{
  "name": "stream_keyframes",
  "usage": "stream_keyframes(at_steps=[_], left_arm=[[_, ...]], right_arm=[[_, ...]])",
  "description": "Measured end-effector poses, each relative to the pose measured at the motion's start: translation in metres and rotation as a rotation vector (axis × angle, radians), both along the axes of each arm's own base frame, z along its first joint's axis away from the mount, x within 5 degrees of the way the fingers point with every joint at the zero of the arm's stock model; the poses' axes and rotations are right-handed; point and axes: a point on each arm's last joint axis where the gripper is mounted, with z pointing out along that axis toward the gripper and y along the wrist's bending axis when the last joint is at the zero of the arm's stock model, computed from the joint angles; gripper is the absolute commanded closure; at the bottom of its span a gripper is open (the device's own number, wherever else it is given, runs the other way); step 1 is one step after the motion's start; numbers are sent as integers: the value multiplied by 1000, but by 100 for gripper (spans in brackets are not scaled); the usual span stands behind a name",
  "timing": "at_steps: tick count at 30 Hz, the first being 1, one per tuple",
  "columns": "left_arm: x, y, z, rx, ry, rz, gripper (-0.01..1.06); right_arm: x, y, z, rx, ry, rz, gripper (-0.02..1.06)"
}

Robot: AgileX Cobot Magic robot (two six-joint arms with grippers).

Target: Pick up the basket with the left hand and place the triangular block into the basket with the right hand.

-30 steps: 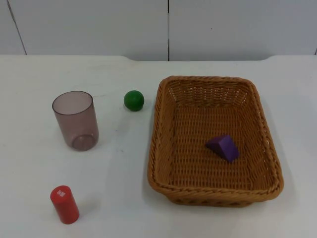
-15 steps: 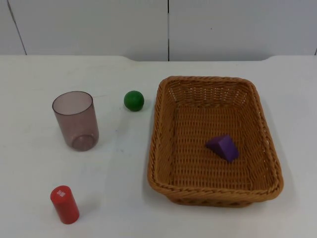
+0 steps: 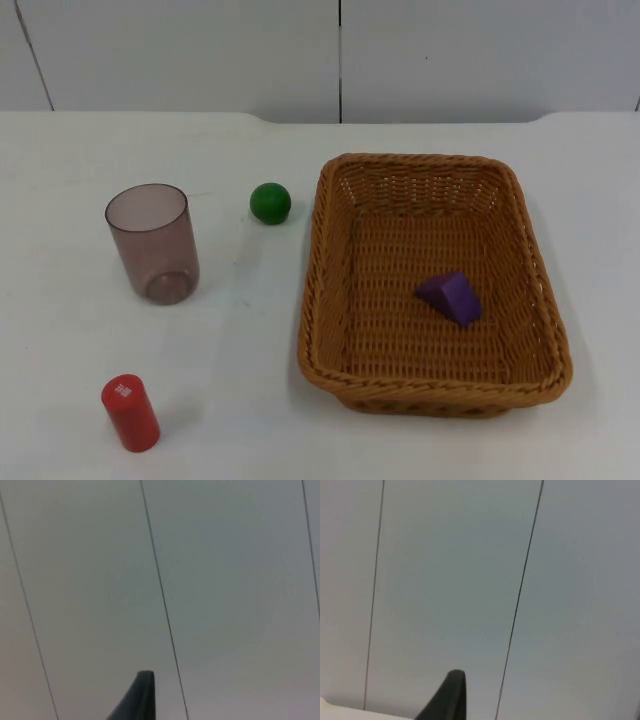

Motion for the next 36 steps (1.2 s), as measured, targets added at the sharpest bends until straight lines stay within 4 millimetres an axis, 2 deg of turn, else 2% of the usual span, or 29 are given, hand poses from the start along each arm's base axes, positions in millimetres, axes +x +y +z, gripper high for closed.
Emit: stream_keyframes(at_steps=[17, 22, 27, 28, 34, 36], left_arm=[[1, -3, -5, -9, 59, -37, 0], [5, -3, -10, -61, 99, -46, 0], [28, -3, -37, -106, 282, -44, 0], [28, -3, -37, -106, 282, -44, 0], [65, -3, -82, -106, 509, -21, 0], [68, -3, -86, -106, 526, -20, 0]], right_arm=[[0, -5, -1, 83, 12, -38, -1], [8, -5, -10, 107, 76, -48, -1], [28, -5, -32, 118, 232, -60, -1], [28, -5, -32, 118, 232, -60, -1], [60, -5, -68, 157, 420, -75, -1], [65, -5, -75, 156, 449, -77, -1]])
